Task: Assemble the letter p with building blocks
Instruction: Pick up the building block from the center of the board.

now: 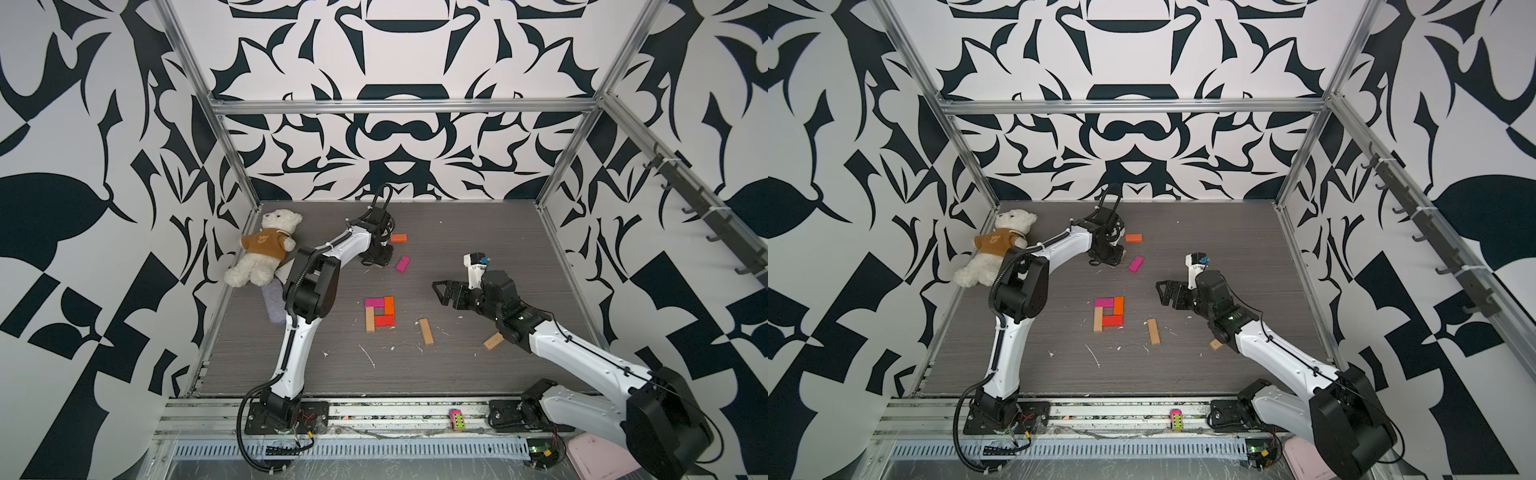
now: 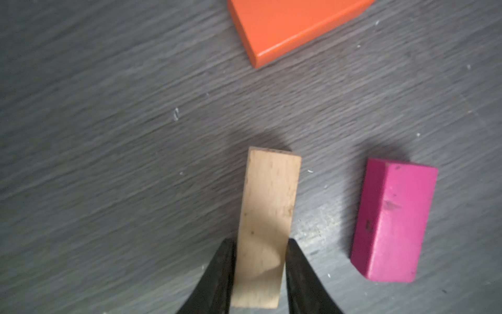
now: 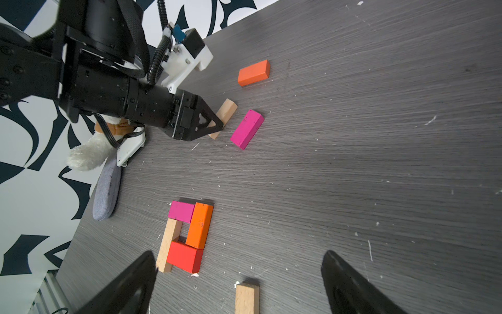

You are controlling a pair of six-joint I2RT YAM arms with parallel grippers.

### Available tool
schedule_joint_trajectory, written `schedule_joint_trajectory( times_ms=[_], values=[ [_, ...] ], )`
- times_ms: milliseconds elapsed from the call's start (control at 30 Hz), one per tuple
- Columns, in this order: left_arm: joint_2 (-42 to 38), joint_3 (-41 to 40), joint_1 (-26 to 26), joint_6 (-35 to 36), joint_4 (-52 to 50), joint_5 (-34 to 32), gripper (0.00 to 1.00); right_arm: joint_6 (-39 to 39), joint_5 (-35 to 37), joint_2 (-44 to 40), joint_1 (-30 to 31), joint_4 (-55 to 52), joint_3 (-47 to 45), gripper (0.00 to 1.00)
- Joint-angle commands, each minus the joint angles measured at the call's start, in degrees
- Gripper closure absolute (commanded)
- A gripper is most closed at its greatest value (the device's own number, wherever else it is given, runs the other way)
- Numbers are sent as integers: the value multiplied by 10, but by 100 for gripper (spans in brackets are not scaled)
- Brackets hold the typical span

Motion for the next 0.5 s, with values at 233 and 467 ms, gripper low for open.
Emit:
schedule_joint_trajectory(
  times_ms=[233,467],
  values=[
    [-146,-68,-40,-127,-13,-66,82,-9,-3,3,0,15,15,3],
    [-385,-242,-99,-243,-54,-84,82,-5,-37,3,0,39,11,1]
  ],
)
